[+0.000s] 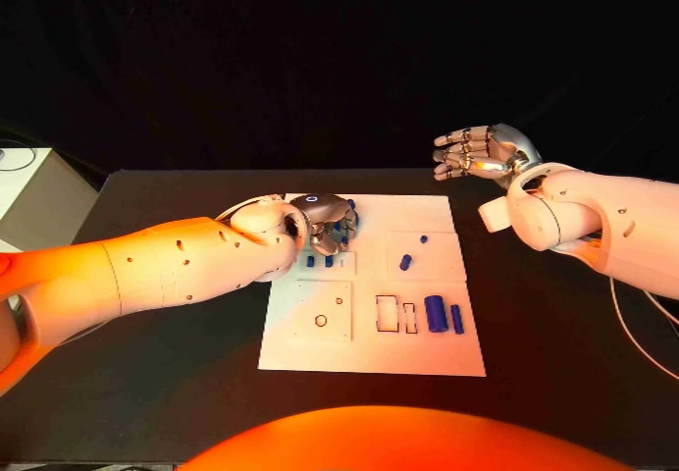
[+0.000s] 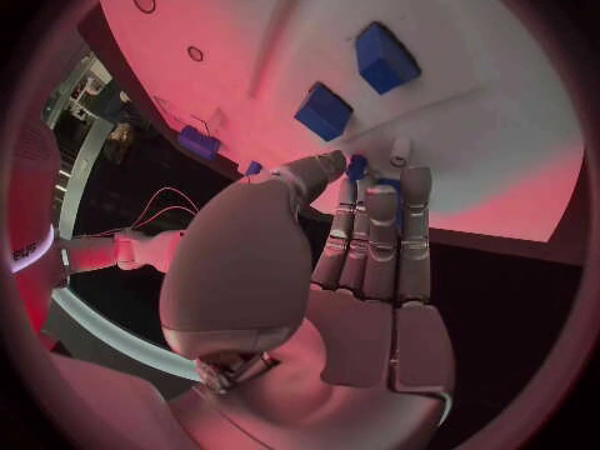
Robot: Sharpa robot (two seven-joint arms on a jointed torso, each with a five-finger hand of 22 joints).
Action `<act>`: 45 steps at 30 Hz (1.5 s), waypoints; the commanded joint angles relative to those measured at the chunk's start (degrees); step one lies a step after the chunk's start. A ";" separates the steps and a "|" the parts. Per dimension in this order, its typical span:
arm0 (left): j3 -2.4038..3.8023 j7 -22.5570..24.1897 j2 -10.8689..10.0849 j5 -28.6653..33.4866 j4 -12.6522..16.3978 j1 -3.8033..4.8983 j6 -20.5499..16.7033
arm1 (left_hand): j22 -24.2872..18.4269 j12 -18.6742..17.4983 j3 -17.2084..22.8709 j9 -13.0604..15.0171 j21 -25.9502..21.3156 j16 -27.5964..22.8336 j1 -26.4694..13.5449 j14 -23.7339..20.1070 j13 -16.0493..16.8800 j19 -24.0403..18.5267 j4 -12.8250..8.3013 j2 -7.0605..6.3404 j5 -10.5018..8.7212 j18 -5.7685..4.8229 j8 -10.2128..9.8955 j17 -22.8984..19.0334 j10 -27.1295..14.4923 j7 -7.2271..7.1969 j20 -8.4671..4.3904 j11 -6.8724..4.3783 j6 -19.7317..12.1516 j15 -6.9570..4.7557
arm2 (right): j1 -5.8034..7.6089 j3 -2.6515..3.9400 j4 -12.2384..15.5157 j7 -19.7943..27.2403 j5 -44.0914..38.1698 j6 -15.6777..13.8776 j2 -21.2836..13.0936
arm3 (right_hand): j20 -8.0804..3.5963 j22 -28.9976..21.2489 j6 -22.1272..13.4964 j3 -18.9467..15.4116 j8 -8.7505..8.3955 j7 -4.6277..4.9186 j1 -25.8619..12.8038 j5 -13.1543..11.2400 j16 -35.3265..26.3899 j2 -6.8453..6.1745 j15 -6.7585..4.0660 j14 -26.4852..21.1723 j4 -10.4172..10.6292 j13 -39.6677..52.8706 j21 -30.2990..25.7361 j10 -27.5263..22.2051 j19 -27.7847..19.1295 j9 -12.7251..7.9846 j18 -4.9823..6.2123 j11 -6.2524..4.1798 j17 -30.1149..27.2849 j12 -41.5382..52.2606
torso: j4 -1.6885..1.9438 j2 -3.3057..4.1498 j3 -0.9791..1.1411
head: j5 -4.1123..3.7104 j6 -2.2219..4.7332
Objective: Assemble the parts on the task board
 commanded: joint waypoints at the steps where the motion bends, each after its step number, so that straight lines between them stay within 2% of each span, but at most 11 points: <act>1: 0.02 -0.46 0.14 -0.77 0.05 0.05 0.76 | 0.22 0.43 0.54 -0.16 0.32 0.52 0.35 0.38 0.10 0.50 -0.05 0.78 -0.20 -0.02 0.04 0.07 0.62 0.06 -0.01 -0.07 0.34 0.02 | -0.01 0.03 0.09 0.59 0.13 0.55 -0.06 | 0.16 -0.05 0.37 0.09 -0.20 3.80 0.06 -0.12 -0.12 0.38 0.06 0.39 -0.36 -0.05 0.02 0.43 0.10 -0.07 0.33 -0.09 -0.09 0.28 | 0.00 0.03 0.02 | 0.00 -0.06; 9: 0.02 -0.56 0.16 -0.71 0.11 0.06 0.52 | 0.52 0.44 0.74 -0.30 0.61 0.76 0.63 0.43 0.04 0.77 -0.25 0.80 -0.21 -0.07 -0.02 -0.02 0.41 0.10 -0.03 0.00 0.54 0.04 | -0.01 0.03 0.10 0.58 0.13 0.57 -0.06 | 0.16 -0.05 0.37 0.09 -0.20 3.80 0.06 -0.12 -0.12 0.38 0.06 0.39 -0.36 -0.05 0.02 0.43 0.10 -0.07 0.33 -0.09 -0.09 0.28 | 0.02 0.03 -0.01 | 0.00 -0.07; 18: 0.02 -0.71 0.50 0.56 -0.53 0.14 3.64 | 1.89 0.83 1.61 -0.71 1.80 1.56 1.53 0.91 0.00 1.80 -0.91 1.29 -0.15 -0.30 -0.36 0.37 1.07 0.38 -0.09 -0.09 0.70 -0.05 | -0.01 0.03 0.11 0.55 0.13 0.64 -0.03 | 0.15 -0.16 0.41 0.10 -0.20 3.81 0.03 -0.12 -0.15 0.43 0.06 0.42 -0.36 -0.15 0.03 0.45 0.13 -0.08 0.32 -0.08 -0.14 0.31 | 0.01 0.03 0.05 | 0.11 -0.17; 22: 0.03 -0.74 0.72 1.29 -0.77 0.17 5.18 | 2.43 0.94 1.71 -0.77 2.24 1.88 1.47 1.23 0.00 2.23 -0.93 1.34 -0.20 -0.41 -0.34 0.74 1.33 0.45 -0.10 -0.14 0.91 -0.09 | -0.01 0.03 0.11 0.49 0.13 0.65 0.00 | 0.15 -0.16 0.41 0.10 -0.20 3.81 0.03 -0.12 -0.15 0.43 0.06 0.42 -0.36 -0.15 0.03 0.45 0.13 -0.08 0.32 -0.08 -0.14 0.31 | 0.00 0.04 0.01 | 0.09 -0.26; 33: 0.04 -0.91 0.96 1.68 -1.51 0.25 6.42 | 3.97 1.25 1.91 -0.94 3.47 3.10 1.18 2.56 -0.01 3.52 -0.94 1.44 -0.24 -0.72 -0.37 2.16 2.20 0.45 -0.15 -0.38 1.44 -0.26 | -0.01 0.03 0.19 0.37 0.13 0.68 -0.04 | 0.14 -0.26 0.47 0.12 -0.19 3.82 -0.01 -0.13 -0.16 0.51 0.06 0.47 -0.35 -0.23 0.04 0.50 0.17 -0.08 0.32 -0.09 -0.19 0.34 | 0.02 0.02 0.03 | 0.08 -0.39; 37: 0.04 -0.48 1.03 1.71 -1.88 0.26 5.84 | 6.38 1.56 2.35 -0.87 5.37 4.85 1.33 4.96 0.00 5.71 -1.38 1.83 -0.24 -1.19 0.06 4.74 4.17 0.25 -0.58 -1.10 3.22 -0.85 | -0.01 0.03 0.22 0.39 0.13 0.67 -0.06 | 0.14 -0.26 0.47 0.12 -0.19 3.82 -0.01 -0.13 -0.16 0.51 0.06 0.47 -0.35 -0.23 0.04 0.50 0.17 -0.08 0.32 -0.09 -0.19 0.34 | -0.02 0.02 -0.01 | 0.02 -0.39; 45: 0.05 -0.34 1.09 1.72 -2.15 0.26 5.78 | 9.19 1.21 2.78 -0.92 7.50 6.37 1.59 7.15 -0.16 8.32 -1.93 2.11 -0.26 -1.84 -0.18 7.35 5.38 0.15 -0.97 -1.49 3.77 -1.25 | -0.01 0.03 0.26 0.58 0.13 0.43 -0.15 | 0.14 -0.32 0.51 0.12 -0.19 3.83 -0.03 -0.13 -0.17 0.53 0.05 0.50 -0.35 -0.27 0.05 0.52 0.20 -0.08 0.32 -0.09 -0.21 0.36 | -0.06 0.03 -0.01 | -0.10 -0.39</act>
